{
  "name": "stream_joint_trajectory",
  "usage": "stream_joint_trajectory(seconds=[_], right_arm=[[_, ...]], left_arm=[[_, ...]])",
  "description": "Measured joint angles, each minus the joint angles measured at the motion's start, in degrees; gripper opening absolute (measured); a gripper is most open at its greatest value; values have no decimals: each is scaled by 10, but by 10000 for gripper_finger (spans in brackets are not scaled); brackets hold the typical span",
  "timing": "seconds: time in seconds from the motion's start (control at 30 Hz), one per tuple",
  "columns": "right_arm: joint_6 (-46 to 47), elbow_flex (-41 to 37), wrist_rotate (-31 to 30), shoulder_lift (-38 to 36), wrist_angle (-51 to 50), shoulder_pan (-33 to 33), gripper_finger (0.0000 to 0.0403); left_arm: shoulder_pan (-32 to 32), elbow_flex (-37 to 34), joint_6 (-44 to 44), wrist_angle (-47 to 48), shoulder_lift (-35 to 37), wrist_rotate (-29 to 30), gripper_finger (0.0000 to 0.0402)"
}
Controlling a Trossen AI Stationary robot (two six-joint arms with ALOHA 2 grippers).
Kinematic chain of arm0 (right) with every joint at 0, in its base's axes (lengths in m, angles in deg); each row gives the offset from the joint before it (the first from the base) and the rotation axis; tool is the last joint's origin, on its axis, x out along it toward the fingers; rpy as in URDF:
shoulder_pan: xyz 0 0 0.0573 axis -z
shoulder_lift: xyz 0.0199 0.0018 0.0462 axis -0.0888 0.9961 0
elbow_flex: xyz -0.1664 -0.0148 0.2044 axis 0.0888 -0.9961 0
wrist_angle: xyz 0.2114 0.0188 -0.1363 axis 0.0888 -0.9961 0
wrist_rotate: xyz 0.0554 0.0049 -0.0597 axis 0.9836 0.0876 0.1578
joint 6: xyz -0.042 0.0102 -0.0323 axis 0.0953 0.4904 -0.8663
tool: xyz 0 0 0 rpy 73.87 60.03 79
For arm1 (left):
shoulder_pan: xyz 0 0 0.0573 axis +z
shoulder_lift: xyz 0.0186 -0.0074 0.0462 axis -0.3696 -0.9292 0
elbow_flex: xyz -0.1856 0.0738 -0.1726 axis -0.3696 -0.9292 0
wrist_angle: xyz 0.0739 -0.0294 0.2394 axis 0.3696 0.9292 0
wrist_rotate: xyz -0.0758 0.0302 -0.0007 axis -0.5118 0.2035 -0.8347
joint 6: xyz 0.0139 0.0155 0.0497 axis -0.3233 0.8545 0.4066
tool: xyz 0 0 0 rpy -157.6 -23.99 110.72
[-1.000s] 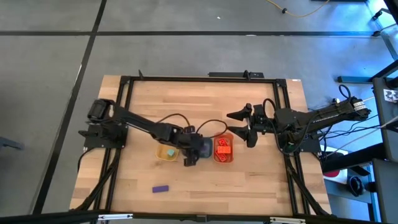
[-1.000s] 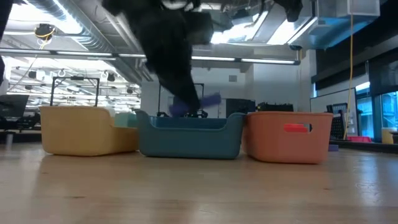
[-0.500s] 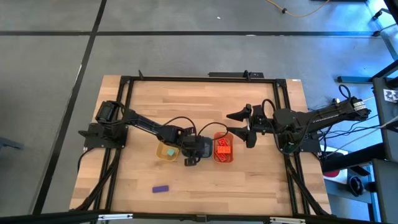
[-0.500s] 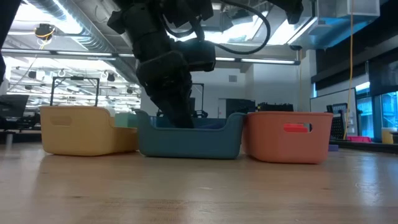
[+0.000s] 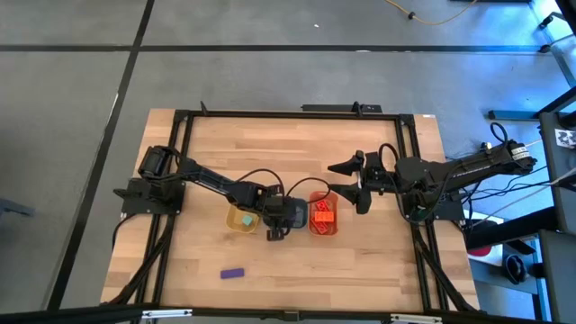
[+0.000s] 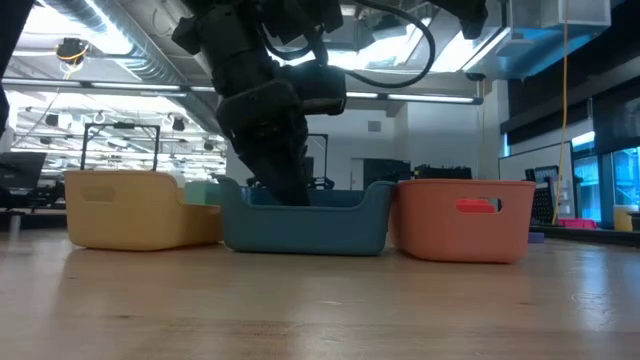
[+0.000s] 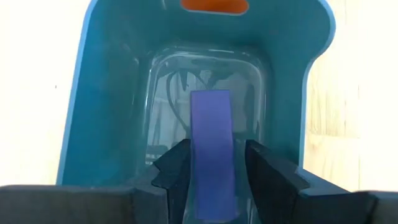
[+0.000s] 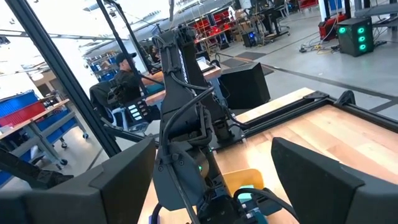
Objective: Sort & place blocks by color
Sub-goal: Put the top violet block into the blue bin
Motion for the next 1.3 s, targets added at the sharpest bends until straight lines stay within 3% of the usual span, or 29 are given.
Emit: stream_joint_trajectory(seconds=[0.3, 0.5, 0.7, 0.83, 0.97, 1.03, 1.17, 1.3], right_arm=[[-14, 0, 0, 0, 0, 0, 323], [-28, 0, -2, -8, 1, 0, 323], [-58, 0, -2, -16, -5, 0, 323], [-59, 0, -1, -18, -2, 0, 323], [-60, 0, -1, -19, -2, 0, 323], [-60, 0, -1, -19, -2, 0, 323], [-60, 0, 0, -19, 2, 0, 323], [-61, 0, 0, -18, 2, 0, 323]], left_arm=[[6, 0, -17, 24, 12, -4, 146], [17, 6, -19, 133, 86, -1, 144], [14, 6, -52, 177, 205, 61, 144], [-8, 6, -75, 161, 301, 150, 144], [-38, -5, -76, 111, 394, 256, 144], [-47, -34, -72, 59, 441, 278, 144], [-58, -132, -59, -86, 522, 249, 144], [-66, -253, -45, -277, 584, 180, 144]])
